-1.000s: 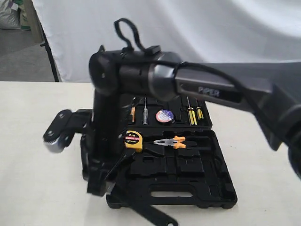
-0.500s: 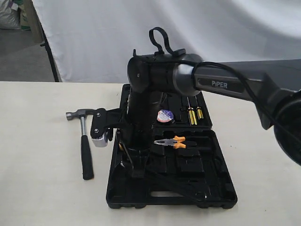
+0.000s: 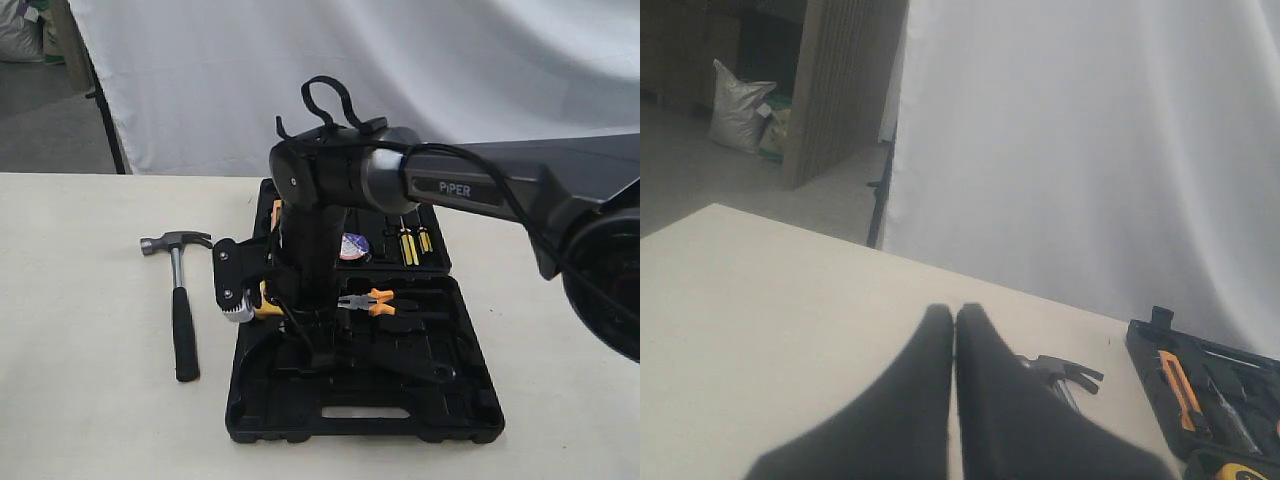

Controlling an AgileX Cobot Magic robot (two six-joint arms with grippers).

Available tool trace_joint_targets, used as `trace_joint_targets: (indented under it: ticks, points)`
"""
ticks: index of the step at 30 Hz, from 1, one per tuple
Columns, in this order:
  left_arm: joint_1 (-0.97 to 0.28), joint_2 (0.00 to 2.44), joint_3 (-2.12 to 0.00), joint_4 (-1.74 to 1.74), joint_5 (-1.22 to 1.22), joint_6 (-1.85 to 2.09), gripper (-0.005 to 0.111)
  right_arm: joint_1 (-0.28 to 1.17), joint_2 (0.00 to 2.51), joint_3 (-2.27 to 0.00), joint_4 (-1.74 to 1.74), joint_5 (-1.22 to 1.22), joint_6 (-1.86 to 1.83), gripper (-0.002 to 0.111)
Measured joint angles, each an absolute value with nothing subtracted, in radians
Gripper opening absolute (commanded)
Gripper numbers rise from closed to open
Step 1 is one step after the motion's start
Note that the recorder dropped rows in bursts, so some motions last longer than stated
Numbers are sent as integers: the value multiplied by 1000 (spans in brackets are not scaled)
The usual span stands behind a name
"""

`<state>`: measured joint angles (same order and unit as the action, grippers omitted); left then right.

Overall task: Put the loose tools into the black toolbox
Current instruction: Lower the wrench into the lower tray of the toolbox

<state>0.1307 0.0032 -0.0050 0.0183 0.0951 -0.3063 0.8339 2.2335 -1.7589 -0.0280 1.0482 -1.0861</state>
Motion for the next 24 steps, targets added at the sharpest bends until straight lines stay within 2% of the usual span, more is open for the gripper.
trace_joint_targets:
  ticks: [21, 22, 24]
  points:
    - [131, 3, -5, 18, 95, -306, 1, 834, 2250, -1759, -160, 1048, -1021, 0]
    - [131, 3, -5, 18, 95, -306, 1, 834, 2250, -1759, -161, 1048, -1021, 2]
    - [131, 3, -5, 18, 95, -306, 1, 834, 2250, -1759, -163, 1048, -1021, 14]
